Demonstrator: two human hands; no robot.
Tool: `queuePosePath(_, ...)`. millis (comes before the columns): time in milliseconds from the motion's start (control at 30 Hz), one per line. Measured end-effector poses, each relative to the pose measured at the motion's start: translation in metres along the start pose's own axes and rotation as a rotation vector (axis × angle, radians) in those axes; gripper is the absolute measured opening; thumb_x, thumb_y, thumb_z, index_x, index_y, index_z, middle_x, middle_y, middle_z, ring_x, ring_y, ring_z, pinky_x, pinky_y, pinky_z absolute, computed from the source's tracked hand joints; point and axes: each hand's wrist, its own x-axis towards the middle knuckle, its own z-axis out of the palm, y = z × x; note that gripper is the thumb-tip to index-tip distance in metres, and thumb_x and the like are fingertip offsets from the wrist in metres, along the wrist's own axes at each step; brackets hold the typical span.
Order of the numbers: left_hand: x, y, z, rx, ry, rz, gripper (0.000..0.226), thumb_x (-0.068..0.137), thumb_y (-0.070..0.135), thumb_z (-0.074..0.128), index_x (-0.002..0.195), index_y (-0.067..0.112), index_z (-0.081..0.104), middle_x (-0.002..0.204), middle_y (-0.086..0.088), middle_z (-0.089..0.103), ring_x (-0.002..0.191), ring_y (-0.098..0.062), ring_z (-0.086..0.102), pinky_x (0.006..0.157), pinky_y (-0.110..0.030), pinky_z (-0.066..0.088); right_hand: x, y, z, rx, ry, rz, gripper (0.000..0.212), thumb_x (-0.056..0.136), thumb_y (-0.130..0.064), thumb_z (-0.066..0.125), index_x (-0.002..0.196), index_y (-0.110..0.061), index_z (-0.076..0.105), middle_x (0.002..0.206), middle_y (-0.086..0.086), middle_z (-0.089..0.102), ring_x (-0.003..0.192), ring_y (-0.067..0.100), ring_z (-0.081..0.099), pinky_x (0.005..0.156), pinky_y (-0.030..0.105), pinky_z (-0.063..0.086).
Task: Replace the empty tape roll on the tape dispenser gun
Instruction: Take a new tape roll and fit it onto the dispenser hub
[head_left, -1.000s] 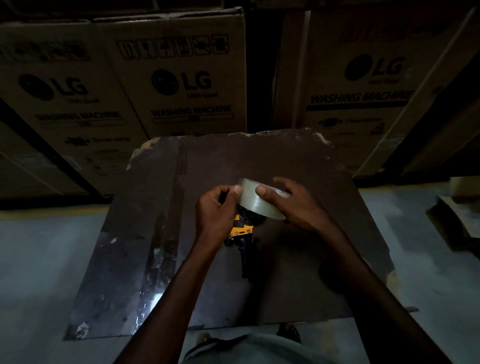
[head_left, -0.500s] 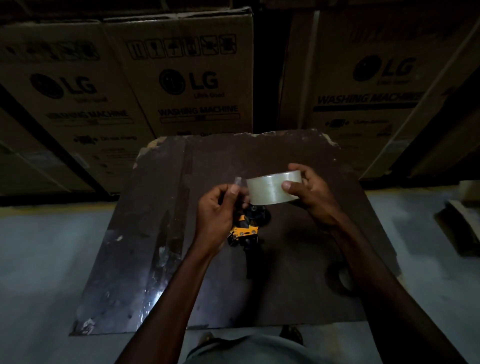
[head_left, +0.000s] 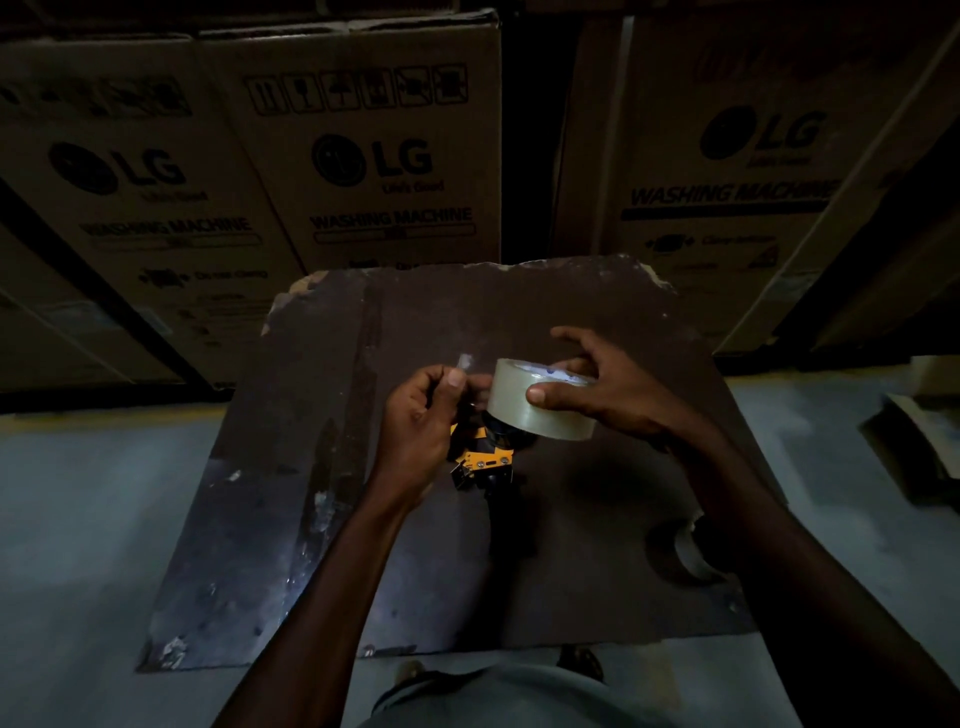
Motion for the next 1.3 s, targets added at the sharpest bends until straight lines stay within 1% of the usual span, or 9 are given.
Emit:
queuePosePath(67, 0.0, -0.002, -0.003, -0.077, -0.016, -0.02, 0.018, 0.1, 0.016, 0.045, 0.092, 0.008, 0.059, 0.092, -0.009, 0.076, 0.079, -0.019, 0.07, 0.066, -0.028, 0.058, 0.002, 0.0, -0.003, 0.037, -0.041, -0.02, 0.101, 0.056, -0.051, 0.088, 0.143, -0.037, 0.04, 0.132, 0.007, 0.059, 0.117, 0.015, 0.06, 0.095, 0.034, 0.054)
queuePosePath(167, 0.0, -0.008, -0.004, -0.172, -0.035, -0.057, 0.016, 0.099, 0.021, 0.046, 0.093, 0.01, 0.056, 0.096, -0.013, 0.075, 0.082, -0.024, 0.068, 0.076, -0.038, 0.058, 0.007, 0.002, -0.008, -0.019, -0.092, -0.067, 0.09, 0.063, -0.038, 0.089, 0.139, -0.039, 0.042, 0.136, 0.007, 0.054, 0.122, 0.015, 0.056, 0.095, 0.028, 0.051)
queuePosePath(400, -0.003, -0.023, -0.007, -0.185, -0.067, -0.115, 0.018, 0.102, 0.017, 0.039, 0.096, 0.008, 0.054, 0.099, -0.009, 0.076, 0.095, -0.024, 0.071, 0.088, -0.04, 0.056, 0.018, -0.001, -0.006, -0.356, -0.132, -0.099, 0.106, 0.051, -0.051, 0.074, 0.148, -0.034, 0.034, 0.143, -0.002, 0.045, 0.122, 0.014, 0.053, 0.101, 0.037, 0.051)
queuePosePath(633, 0.001, -0.033, -0.016, -0.393, -0.001, -0.205, 0.017, 0.102, 0.02, 0.037, 0.098, 0.008, 0.049, 0.096, -0.014, 0.076, 0.092, -0.025, 0.072, 0.087, -0.037, 0.056, 0.022, 0.008, 0.0, -0.277, -0.177, -0.19, 0.097, 0.058, -0.023, 0.08, 0.146, -0.032, 0.039, 0.14, -0.005, 0.046, 0.124, 0.009, 0.053, 0.103, 0.035, 0.05)
queuePosePath(700, 0.003, -0.037, -0.018, -0.411, 0.013, -0.191, 0.016, 0.102, 0.021, 0.038, 0.095, 0.012, 0.05, 0.099, -0.016, 0.075, 0.096, -0.027, 0.071, 0.09, -0.04, 0.055, 0.022, 0.009, 0.003, -0.23, -0.163, -0.21, 0.103, 0.055, -0.026, 0.082, 0.148, -0.03, 0.037, 0.142, -0.005, 0.045, 0.126, 0.008, 0.053, 0.105, 0.032, 0.049)
queuePosePath(800, 0.009, -0.042, -0.024, -0.362, 0.05, -0.141, 0.016, 0.1, 0.021, 0.042, 0.092, 0.015, 0.055, 0.107, -0.021, 0.07, 0.099, -0.03, 0.069, 0.087, -0.041, 0.057, 0.026, 0.017, 0.007, -0.242, -0.111, -0.242, 0.114, 0.055, -0.03, 0.089, 0.152, -0.03, 0.03, 0.147, -0.004, 0.039, 0.132, 0.011, 0.048, 0.11, 0.031, 0.044)
queuePosePath(933, 0.018, -0.05, -0.036, -0.217, 0.132, -0.086, 0.012, 0.094, 0.021, 0.052, 0.089, 0.013, 0.061, 0.091, -0.008, 0.071, 0.084, -0.02, 0.069, 0.081, -0.035, 0.057, 0.027, 0.024, 0.013, -0.23, -0.031, -0.268, 0.124, 0.05, -0.044, 0.09, 0.154, -0.034, 0.023, 0.148, -0.005, 0.039, 0.133, 0.006, 0.046, 0.112, 0.03, 0.04)
queuePosePath(1100, 0.025, -0.058, -0.048, -0.051, 0.12, -0.06, 0.013, 0.097, 0.014, 0.052, 0.092, 0.007, 0.062, 0.093, -0.017, 0.064, 0.09, -0.03, 0.061, 0.081, -0.031, 0.057, 0.03, 0.036, 0.021, -0.167, 0.011, -0.293, 0.124, 0.051, -0.045, 0.093, 0.154, -0.03, 0.025, 0.152, -0.006, 0.041, 0.136, 0.002, 0.046, 0.113, 0.034, 0.041)
queuePosePath(1300, 0.03, -0.072, -0.054, 0.061, 0.063, -0.066, 0.008, 0.096, 0.005, 0.053, 0.099, 0.004, 0.06, 0.092, -0.006, 0.068, 0.076, -0.008, 0.065, 0.071, -0.019, 0.055, 0.037, 0.052, 0.022, -0.133, 0.013, -0.285, 0.125, 0.052, -0.039, 0.097, 0.154, -0.025, 0.026, 0.15, -0.007, 0.047, 0.135, 0.004, 0.048, 0.114, 0.041, 0.04)
